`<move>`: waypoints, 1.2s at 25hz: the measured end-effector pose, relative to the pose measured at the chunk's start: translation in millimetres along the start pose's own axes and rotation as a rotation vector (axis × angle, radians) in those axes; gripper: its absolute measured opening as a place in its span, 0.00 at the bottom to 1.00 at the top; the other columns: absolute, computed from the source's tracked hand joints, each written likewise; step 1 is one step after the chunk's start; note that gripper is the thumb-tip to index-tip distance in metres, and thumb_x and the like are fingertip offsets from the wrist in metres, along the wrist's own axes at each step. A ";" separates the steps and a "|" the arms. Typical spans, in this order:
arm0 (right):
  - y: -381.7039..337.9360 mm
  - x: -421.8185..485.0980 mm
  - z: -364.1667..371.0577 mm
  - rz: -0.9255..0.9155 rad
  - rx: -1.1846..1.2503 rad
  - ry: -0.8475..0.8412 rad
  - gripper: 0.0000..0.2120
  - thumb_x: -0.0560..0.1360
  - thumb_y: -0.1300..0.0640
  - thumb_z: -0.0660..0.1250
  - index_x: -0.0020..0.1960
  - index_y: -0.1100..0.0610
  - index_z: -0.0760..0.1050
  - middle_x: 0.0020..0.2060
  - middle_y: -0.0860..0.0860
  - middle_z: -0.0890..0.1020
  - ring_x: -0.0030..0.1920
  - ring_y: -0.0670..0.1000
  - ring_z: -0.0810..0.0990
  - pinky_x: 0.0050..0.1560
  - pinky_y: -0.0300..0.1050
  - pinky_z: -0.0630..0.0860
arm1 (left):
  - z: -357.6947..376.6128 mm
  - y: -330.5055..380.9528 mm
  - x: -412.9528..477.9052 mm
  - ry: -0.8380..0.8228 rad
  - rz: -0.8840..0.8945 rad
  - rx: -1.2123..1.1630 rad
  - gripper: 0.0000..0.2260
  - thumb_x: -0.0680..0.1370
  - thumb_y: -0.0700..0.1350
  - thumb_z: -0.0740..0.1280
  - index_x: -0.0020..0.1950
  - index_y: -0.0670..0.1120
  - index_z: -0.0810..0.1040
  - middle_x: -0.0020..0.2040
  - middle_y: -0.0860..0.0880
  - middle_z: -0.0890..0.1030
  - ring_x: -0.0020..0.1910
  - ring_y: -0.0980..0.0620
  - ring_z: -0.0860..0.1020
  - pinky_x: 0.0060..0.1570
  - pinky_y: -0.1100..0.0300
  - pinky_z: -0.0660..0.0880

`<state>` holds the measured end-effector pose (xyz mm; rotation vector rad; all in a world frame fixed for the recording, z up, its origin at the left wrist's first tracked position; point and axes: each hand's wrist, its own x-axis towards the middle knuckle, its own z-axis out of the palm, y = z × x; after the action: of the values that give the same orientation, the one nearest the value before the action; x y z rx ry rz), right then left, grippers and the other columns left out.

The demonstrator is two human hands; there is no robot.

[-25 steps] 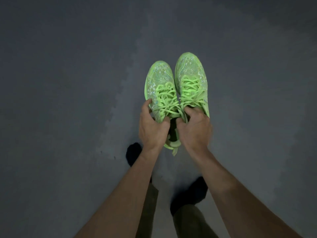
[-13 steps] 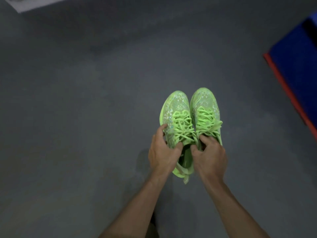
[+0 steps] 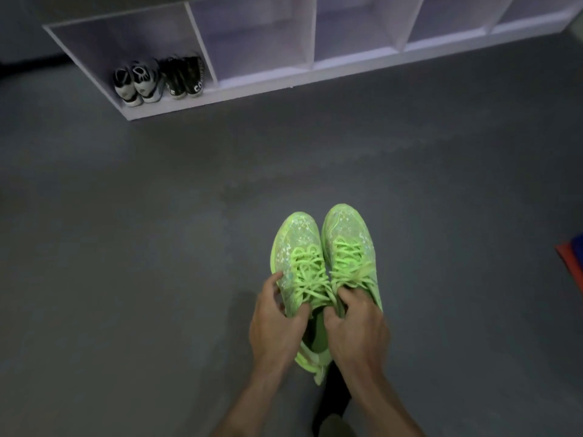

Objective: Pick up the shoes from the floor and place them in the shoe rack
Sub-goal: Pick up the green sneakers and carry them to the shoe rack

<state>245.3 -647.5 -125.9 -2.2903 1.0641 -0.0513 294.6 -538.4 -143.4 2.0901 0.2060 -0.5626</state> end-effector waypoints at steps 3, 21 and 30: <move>-35.1 73.5 1.1 -0.038 -0.018 -0.026 0.02 0.69 0.58 0.69 0.41 0.54 0.76 0.41 0.48 0.79 0.43 0.54 0.78 0.39 0.46 0.70 | 6.7 43.7 64.6 0.022 -0.039 -0.037 0.32 0.64 0.58 0.71 0.68 0.64 0.69 0.60 0.58 0.80 0.57 0.56 0.81 0.59 0.47 0.79; -343.2 465.7 84.2 -0.138 -0.147 -0.148 0.05 0.68 0.59 0.72 0.39 0.56 0.77 0.37 0.46 0.75 0.37 0.51 0.73 0.38 0.43 0.64 | -89.8 255.5 487.5 -0.008 -0.134 -0.134 0.35 0.65 0.61 0.72 0.70 0.69 0.64 0.63 0.59 0.78 0.56 0.58 0.81 0.58 0.49 0.80; -442.5 669.1 183.2 -0.146 -0.135 -0.180 0.04 0.69 0.58 0.69 0.39 0.53 0.74 0.40 0.50 0.79 0.40 0.54 0.77 0.38 0.45 0.66 | -100.1 319.4 722.8 0.008 -0.227 -0.084 0.35 0.64 0.60 0.72 0.70 0.66 0.65 0.64 0.58 0.79 0.58 0.54 0.81 0.59 0.46 0.79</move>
<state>1050.7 -807.9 -177.2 -2.4373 0.8304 0.1702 1076.3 -682.8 -194.8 2.0006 0.4683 -0.6695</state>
